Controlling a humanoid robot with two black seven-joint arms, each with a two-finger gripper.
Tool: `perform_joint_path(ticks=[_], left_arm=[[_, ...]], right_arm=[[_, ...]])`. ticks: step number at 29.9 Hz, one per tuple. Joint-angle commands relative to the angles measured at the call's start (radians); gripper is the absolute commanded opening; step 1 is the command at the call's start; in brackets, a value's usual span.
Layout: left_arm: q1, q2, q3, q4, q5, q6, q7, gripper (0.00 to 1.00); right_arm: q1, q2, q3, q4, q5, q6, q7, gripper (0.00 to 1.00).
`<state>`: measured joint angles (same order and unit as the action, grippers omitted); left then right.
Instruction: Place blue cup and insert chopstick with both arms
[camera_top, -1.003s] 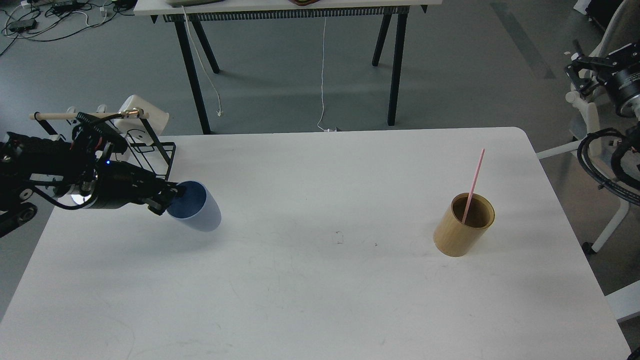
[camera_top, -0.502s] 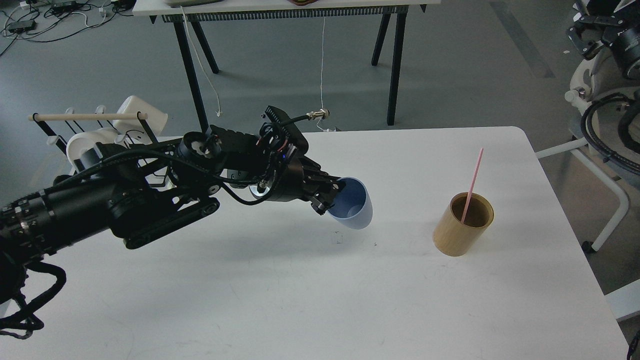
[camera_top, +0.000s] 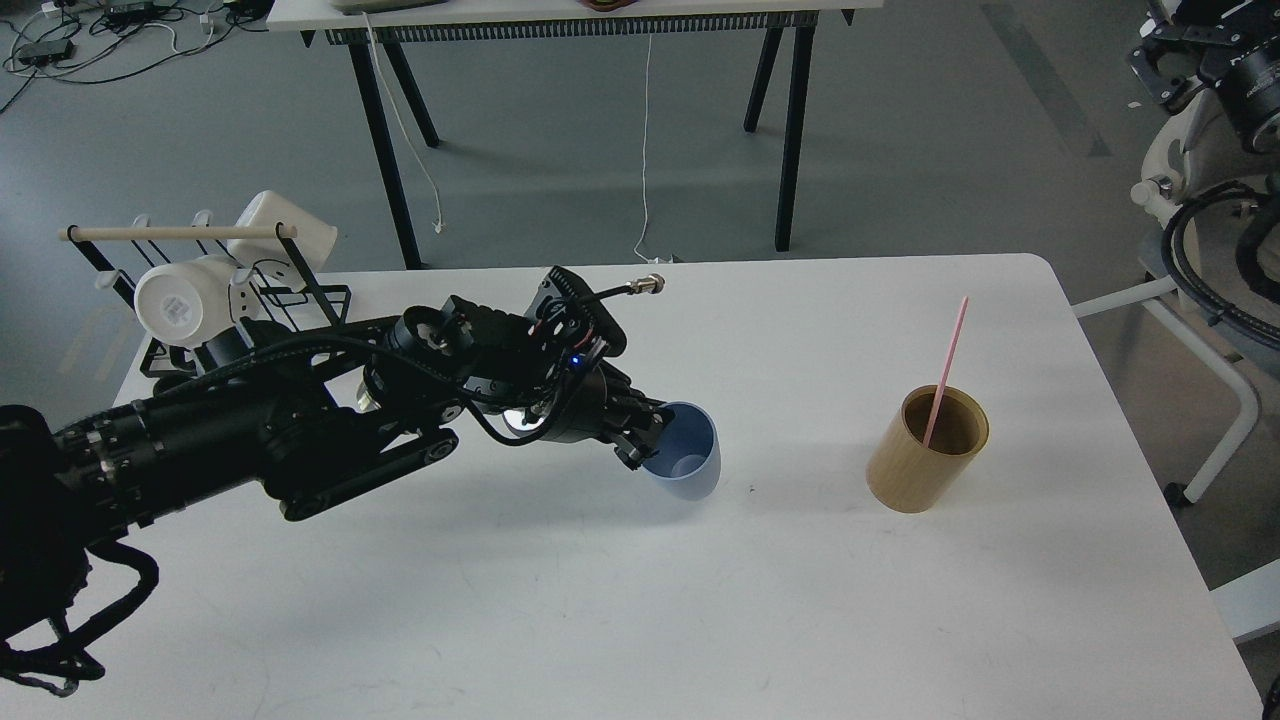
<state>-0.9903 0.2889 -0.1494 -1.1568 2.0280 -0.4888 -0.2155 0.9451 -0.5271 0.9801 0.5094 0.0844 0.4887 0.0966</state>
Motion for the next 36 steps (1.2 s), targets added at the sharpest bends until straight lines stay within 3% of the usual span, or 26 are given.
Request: perform_joint_path(ticks=[1,15,19,22,24,26,27,31,36], left_arm=[[0.009,0.003,0.014,-0.003,0.0,0.0,-0.001,0.07],[0.016,0.004,0.005,-0.006,0.0,0.0,0.001,0.17],[0.01,0.025,-0.066,-0.017,-0.015,0.0,-0.013,0.32],[0.015,0.067,-0.229,-0.027,-0.017,0.0,-0.086,0.42],[0.018,0.069,-0.338,-0.024,-0.034,0.0,-0.145,0.61],[0.035,0.069,-0.448,-0.014,-0.098,0.0,-0.186,0.9],[0.051,0.072,-0.49,-0.009,-0.145,0.0,-0.196,0.96],[0.065,0.078,-0.544,0.04,-0.331,0.0,-0.202,0.99],[0.065,0.075,-0.642,0.153,-0.667,0.0,-0.2,1.0]], right_arm=[[0.0,-0.001,-0.001,0.0,0.0,0.0,0.0,0.99],[-0.011,-0.001,-0.003,-0.002,0.0,0.0,0.003,0.99],[-0.028,-0.01,0.0,-0.002,0.0,0.0,0.003,0.99],[-0.029,-0.036,-0.006,0.003,0.0,0.0,0.003,0.99],[-0.032,-0.04,-0.015,0.001,-0.005,0.0,0.006,0.99],[-0.038,-0.06,-0.034,0.0,-0.006,0.0,0.008,0.99],[-0.042,-0.083,-0.053,0.003,-0.006,0.0,0.009,0.99],[-0.048,-0.146,-0.152,0.055,-0.006,0.0,0.015,0.99],[-0.152,-0.246,-0.175,0.233,-0.006,0.0,0.02,0.99]])
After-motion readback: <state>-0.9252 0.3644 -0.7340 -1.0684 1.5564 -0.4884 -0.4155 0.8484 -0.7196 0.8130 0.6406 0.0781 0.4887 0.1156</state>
